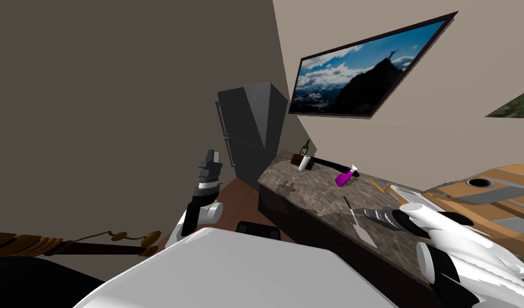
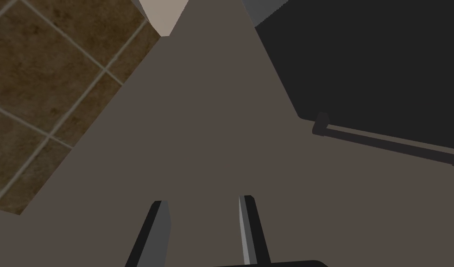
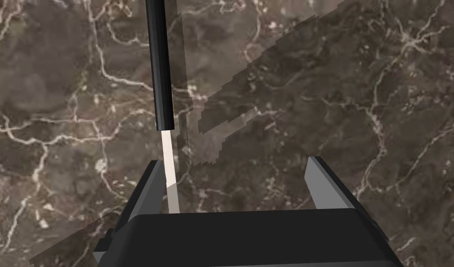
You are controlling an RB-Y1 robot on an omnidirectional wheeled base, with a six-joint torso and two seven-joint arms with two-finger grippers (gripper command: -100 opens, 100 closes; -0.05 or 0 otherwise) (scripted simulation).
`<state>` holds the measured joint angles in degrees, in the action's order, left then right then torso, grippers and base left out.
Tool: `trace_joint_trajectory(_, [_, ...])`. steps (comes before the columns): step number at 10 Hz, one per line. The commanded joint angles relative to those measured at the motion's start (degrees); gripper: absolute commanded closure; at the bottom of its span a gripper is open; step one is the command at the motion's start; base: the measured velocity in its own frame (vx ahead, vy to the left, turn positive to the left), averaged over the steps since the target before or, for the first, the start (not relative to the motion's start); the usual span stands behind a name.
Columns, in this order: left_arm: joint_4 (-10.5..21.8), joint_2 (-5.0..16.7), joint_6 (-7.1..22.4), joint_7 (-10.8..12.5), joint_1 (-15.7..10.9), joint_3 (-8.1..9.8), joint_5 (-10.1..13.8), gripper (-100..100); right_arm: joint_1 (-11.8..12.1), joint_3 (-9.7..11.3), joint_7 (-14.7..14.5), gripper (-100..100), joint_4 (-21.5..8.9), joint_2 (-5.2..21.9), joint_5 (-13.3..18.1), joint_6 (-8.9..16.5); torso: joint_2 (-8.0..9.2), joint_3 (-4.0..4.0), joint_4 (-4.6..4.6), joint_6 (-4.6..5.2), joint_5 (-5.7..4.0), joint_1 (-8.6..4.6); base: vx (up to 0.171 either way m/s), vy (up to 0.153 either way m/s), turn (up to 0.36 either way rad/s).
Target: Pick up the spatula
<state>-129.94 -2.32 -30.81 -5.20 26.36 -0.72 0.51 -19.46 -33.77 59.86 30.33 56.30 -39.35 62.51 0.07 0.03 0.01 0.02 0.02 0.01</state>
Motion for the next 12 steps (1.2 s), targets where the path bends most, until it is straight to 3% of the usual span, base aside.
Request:
trace_joint_trajectory(1, [0.00, 0.00, 0.00, 0.00, 0.00, 0.00, 0.00, 0, -0.43, -0.10, -0.03, -100, -1.94, -0.07, -0.03, 0.19, 0.00, 0.00, 0.00, 0.00, 0.00, 0.00, 0.000, 0.000, 0.000])
trace_joint_trajectory(2, [0.00, 0.00, 0.00, 0.00, 0.00, 0.00, 0.00, 0, -0.43, -0.10, -0.03, -100, -1.94, -0.07, -0.03, 0.19, 0.02, 0.01, 0.00, 0.03, -0.01, -0.01, 0.000, 0.000, 0.000])
trace_joint_trajectory(3, [0.00, 0.00, 0.00, 0.00, 0.00, 0.00, 0.00, 0, -2.68, -3.09, -2.54, -100, -3.52, -3.13, 2.80, 3.43, 0.02, 0.02, 0.01, 0.01, 0.00, 0.00, 0.014, 0.031, -0.203])
trace_joint_trajectory(4, [0.00, 0.00, 0.00, 0.00, 0.01, 0.00, 0.00, 0, -3.59, -3.42, -2.45, -100, -2.77, -3.17, 4.79, 3.43, -0.02, -0.01, -0.01, 0.04, -0.01, 0.11, 0.018, 0.052, -0.130])
trace_joint_trajectory(5, [0.00, 0.00, 0.00, 0.00, 0.00, 0.00, 0.00, 0, -6.11, -3.42, -4.08, -100, -5.61, -3.17, 5.74, 3.43, -0.05, -0.03, -0.02, -0.01, 0.01, 0.19, 0.009, 0.028, 0.011])
trace_joint_trajectory(6, [0.00, 0.00, 0.00, 0.00, 0.00, 0.00, 0.00, 0, -6.79, -3.42, -4.97, -100, -4.96, -3.17, 5.74, 3.43, -0.05, -0.03, -0.02, -0.04, -0.01, 0.15, 0.000, 0.006, 0.027])
trace_joint_trajectory(7, [0.00, 0.00, 0.00, 0.00, 0.00, 0.00, 0.00, 0, -7.66, -3.42, -5.48, -100, -8.30, -3.17, 5.74, 3.43, -0.04, -0.03, -0.02, -0.03, -0.01, 0.07, -0.001, -0.006, 0.007])
trace_joint_trajectory(8, [0.00, 0.00, 0.00, 0.00, 0.00, 0.00, 0.00, 0, -7.32, -3.38, -5.36, -100, -7.30, -2.95, 5.65, 3.20, -0.01, -0.02, -0.02, -0.01, -0.06, 0.01, 0.000, 0.000, 0.000])
trace_joint_trajectory(9, [0.00, 0.00, 0.00, 0.00, 0.00, 0.00, 0.00, 0, -7.27, -3.41, -5.39, 100, -7.27, -3.04, 5.66, 3.30, 0.00, -0.01, -0.02, -0.01, -0.07, -0.01, 0.000, 0.000, 0.000])
trace_joint_trajectory(12, [0.00, 0.00, 0.00, 0.00, 0.00, 0.00, 0.00, 0, -7.28, -3.41, -5.38, 100, -7.26, -3.00, 5.66, 3.28, -0.01, -0.02, -0.03, -0.02, -0.09, -0.01, 0.000, 0.000, 0.000])
